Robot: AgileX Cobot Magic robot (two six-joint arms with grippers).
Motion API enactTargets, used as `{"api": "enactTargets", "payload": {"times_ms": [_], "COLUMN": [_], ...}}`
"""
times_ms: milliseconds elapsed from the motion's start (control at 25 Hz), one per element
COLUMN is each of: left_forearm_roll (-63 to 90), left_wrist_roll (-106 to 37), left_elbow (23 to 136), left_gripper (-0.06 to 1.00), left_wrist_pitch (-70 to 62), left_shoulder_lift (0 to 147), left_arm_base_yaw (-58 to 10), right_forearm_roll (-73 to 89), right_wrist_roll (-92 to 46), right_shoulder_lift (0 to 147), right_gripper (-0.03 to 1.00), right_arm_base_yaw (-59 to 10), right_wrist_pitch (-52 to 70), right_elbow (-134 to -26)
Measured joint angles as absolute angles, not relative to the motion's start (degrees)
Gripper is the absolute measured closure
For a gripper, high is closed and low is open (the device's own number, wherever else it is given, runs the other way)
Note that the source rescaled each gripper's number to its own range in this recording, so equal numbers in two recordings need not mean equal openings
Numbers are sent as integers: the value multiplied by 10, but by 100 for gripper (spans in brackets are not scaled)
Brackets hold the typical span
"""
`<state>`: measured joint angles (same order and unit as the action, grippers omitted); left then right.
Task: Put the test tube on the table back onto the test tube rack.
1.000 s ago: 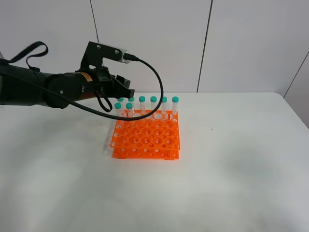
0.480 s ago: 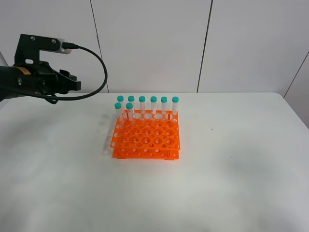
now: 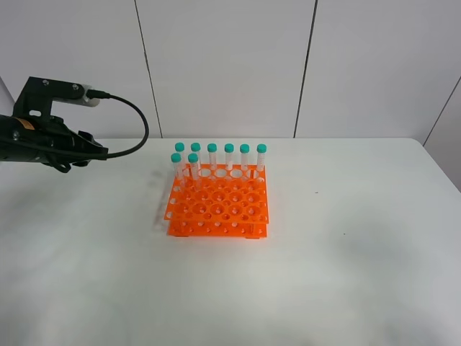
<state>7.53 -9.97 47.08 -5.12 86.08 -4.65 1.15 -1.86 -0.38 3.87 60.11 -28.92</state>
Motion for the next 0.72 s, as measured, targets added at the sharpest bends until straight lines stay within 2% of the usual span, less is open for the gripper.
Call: {"api": "enactTargets", "payload": {"times_ms": [320, 720], "left_forearm_roll": [94, 130], "left_wrist_roll": [-46, -69], "left_elbow": [471, 466], "left_gripper": [59, 59], "left_wrist_pitch": [-130, -178], "left_shoulder_lift": [842, 772], "left_arm_base_yaw": [-46, -46], "right_forearm_roll": [11, 11], "right_wrist_roll": [-19, -19], "right_shoulder_lift": [-4, -4], "right_gripper": [16, 16], "right_arm_base_yaw": [39, 39], "right_wrist_pitch": [601, 601], "right_elbow": [-289, -289]}}
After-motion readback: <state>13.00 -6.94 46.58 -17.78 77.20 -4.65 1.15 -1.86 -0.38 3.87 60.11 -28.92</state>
